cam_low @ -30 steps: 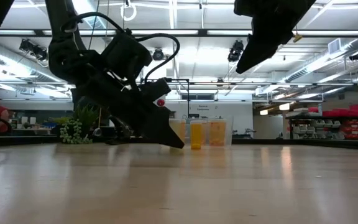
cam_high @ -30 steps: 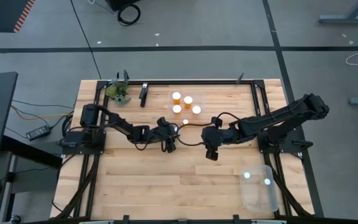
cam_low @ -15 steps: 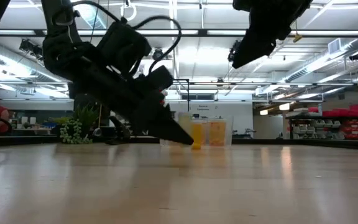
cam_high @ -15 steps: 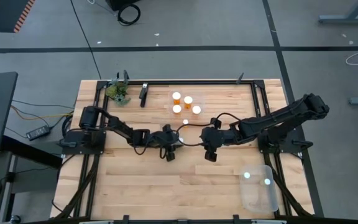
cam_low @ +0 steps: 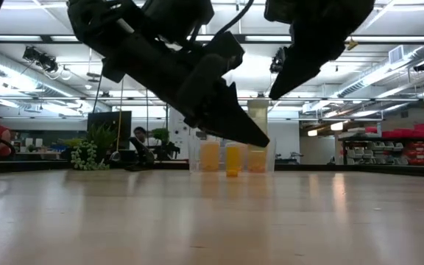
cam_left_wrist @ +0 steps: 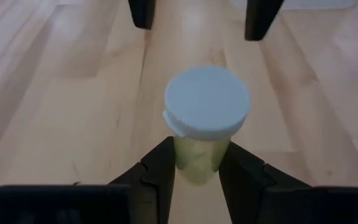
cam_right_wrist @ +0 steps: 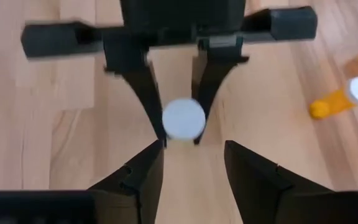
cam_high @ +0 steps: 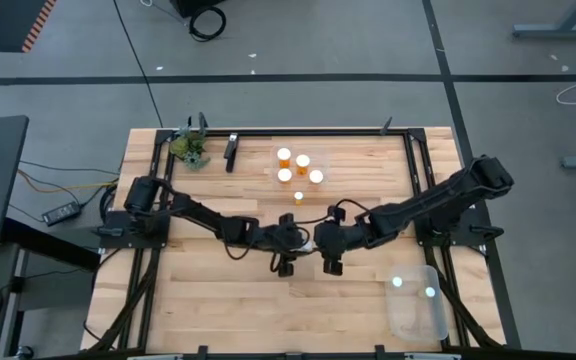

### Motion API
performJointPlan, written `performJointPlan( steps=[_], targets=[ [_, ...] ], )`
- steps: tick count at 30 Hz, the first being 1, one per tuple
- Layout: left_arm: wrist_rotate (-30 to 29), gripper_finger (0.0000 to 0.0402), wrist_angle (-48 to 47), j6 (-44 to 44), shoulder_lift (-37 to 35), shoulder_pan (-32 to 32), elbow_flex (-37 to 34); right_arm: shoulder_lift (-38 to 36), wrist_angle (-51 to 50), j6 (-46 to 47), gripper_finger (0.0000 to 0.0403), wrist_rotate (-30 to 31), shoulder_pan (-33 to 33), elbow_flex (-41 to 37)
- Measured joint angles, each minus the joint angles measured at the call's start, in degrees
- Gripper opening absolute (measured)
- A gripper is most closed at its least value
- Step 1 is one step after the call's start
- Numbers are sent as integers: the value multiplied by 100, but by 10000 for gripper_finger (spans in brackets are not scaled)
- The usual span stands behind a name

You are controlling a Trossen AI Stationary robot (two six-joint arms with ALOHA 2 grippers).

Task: Pick and place medicine bottles into bin by pill shape (circle, oval)
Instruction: Put the yellow tablet bottle into the bottom transparent bin

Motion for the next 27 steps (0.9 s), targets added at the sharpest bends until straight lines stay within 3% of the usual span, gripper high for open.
performJointPlan(
  steps=[11, 27],
  targets=[
    [-20, 115, 360, -69, -2, -87, 18, 320, -173, 49, 224, -97, 146, 106],
    [-59, 119, 475, 27, -2, -178, 18, 306, 463, 44, 227, -115, 141, 106]
  ],
)
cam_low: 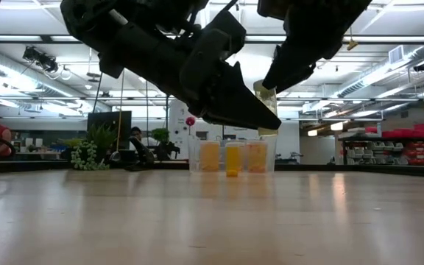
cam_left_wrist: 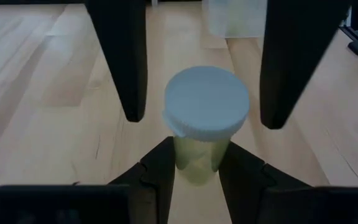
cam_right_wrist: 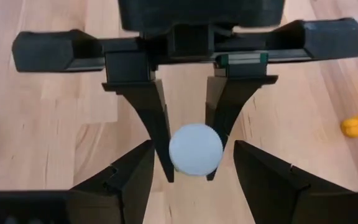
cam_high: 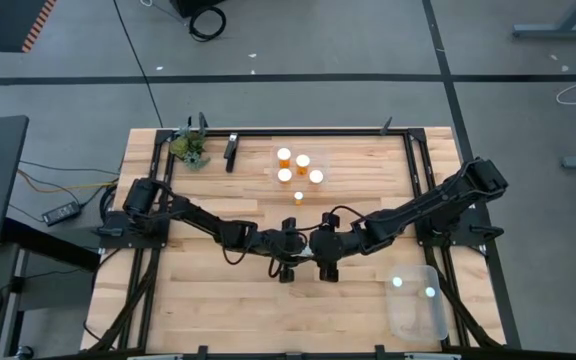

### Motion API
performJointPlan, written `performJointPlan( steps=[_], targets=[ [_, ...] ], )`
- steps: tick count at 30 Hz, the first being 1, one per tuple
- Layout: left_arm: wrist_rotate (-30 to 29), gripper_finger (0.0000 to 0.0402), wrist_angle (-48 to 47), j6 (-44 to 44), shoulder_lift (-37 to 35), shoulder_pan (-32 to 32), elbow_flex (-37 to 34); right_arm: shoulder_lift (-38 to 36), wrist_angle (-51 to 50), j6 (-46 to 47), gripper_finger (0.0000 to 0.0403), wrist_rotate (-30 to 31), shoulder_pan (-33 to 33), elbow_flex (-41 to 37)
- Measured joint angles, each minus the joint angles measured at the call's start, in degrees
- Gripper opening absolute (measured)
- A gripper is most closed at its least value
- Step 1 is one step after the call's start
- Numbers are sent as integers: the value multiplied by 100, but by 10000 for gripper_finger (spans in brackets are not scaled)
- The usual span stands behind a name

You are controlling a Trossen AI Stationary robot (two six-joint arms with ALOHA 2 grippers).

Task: Pick and place medicine bottles into bin by pill shape (circle, oval)
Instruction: Put the yellow tablet bottle into the bottom transparent bin

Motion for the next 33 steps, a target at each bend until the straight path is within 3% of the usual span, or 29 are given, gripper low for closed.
performJointPlan(
  steps=[8, 26, 33],
  targets=[
    [-5, 121, 44, 1, 0, 4, 0, -2, 82, -2, 221, 63, -11, -27],
    [-20, 124, 89, -13, 0, 4, 0, -2, 100, -42, 135, 180, -37, -42],
    [-1, 182, -62, -29, 0, 4, 0, -2, -34, 7, 140, 183, -33, -4]
  ],
)
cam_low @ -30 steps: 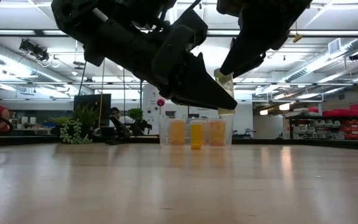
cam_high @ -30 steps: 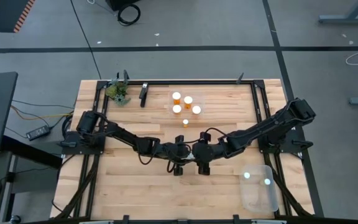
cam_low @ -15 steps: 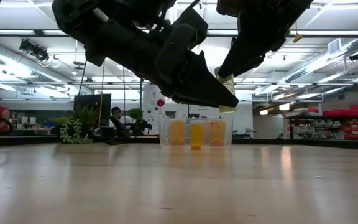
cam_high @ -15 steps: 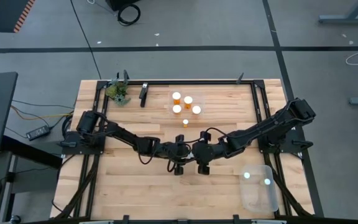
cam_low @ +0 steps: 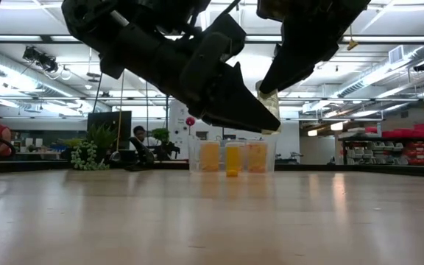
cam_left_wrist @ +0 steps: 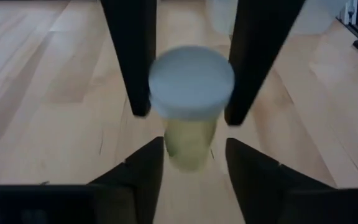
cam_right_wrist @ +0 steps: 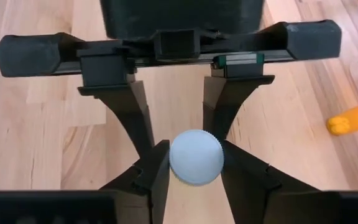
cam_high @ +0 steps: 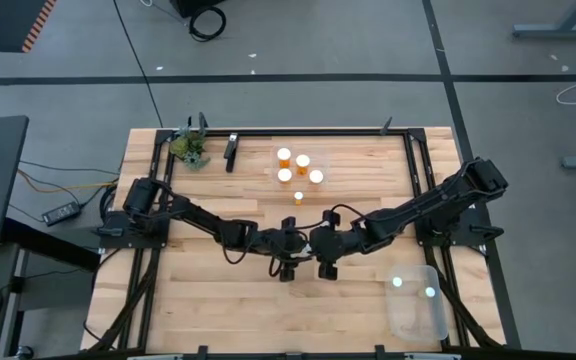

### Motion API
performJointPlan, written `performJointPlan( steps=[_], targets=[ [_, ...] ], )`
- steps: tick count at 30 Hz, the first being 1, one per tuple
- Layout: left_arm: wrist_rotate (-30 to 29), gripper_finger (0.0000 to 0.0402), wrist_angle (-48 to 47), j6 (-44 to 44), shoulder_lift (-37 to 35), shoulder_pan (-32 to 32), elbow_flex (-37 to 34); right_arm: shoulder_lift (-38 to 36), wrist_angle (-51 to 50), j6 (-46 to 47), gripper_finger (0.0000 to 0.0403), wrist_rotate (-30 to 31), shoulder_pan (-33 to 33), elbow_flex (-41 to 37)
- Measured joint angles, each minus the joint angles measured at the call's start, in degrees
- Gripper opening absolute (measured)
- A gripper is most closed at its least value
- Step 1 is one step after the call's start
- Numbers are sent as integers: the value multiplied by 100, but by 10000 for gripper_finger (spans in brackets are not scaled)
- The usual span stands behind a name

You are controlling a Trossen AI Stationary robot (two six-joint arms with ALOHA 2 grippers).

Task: Pick and place medicine bottles into bin by pill shape (circle, oval)
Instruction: Put the yellow tablet bottle into the bottom transparent bin

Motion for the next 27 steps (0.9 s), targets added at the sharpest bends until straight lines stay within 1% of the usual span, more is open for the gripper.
performJointPlan(
  steps=[6, 10, 13, 20, 27],
  targets=[
    [0, 239, -162, 28, -2, -4, -2, -4, -264, 362, 138, -62, 192, 7],
    [-2, 255, -329, 33, -2, -4, -2, -52, -581, 912, 140, -179, 459, 8],
    [-1, 253, -408, 35, -2, 2, -2, -166, -808, 1420, 140, -202, 752, 8],
    [-7, 231, -426, 100, -2, 5, -24, -376, -1109, 2696, 140, -168, 1577, 17],
    [-24, 210, -427, 332, -2, 44, -26, -385, -1586, 4115, 140, -169, 2270, 17]
  ],
)
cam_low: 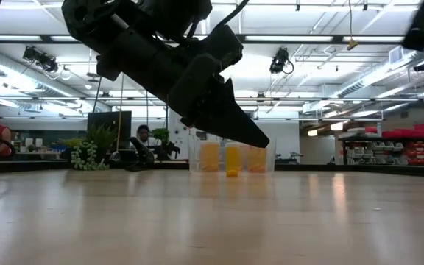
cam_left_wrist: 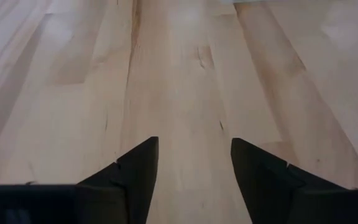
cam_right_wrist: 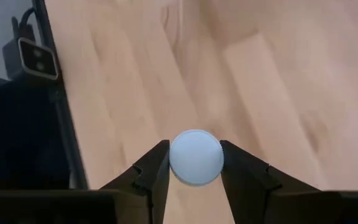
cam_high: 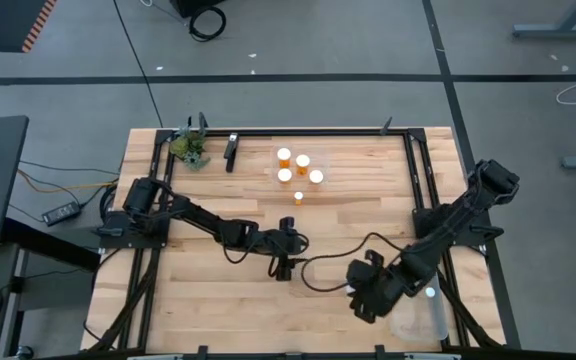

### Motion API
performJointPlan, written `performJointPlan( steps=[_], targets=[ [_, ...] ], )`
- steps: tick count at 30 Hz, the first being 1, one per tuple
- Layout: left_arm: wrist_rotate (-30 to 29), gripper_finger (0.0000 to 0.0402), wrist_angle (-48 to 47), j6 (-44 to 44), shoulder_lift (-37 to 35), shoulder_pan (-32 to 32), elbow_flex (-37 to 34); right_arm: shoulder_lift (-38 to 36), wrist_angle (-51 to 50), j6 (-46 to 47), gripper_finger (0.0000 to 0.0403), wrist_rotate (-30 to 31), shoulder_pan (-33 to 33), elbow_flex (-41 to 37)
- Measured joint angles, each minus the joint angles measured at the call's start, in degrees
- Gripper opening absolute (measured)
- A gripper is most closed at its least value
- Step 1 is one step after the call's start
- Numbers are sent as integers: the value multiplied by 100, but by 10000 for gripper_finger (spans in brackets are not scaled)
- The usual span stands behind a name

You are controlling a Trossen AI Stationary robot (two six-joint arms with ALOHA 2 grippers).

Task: Pick and place medicine bottles into bin by pill shape (circle, oval)
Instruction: Put the yellow tablet bottle into the bottom transparent bin

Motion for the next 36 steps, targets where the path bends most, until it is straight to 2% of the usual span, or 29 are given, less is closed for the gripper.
performJointPlan(
  steps=[7, 16, 25, 30, 36],
  targets=[
    [0, 191, 3, 11, 0, 65, -1, -208, -379, 1198, 140, 43, 621, 0],
    [0, 179, -23, 72, 0, 74, -1, -690, -1468, 2868, 141, 598, 1572, 0],
    [0, 177, -98, 64, 0, 96, -1, -732, -2286, 4531, 141, 627, 2406, -25],
    [0, 172, -106, 63, 0, 96, -1, -634, -2320, 5075, 141, 711, 2722, -252],
    [0, 172, -137, 61, 0, 96, -1, -255, -2227, 5139, 141, 740, 2832, -275]
  ],
)
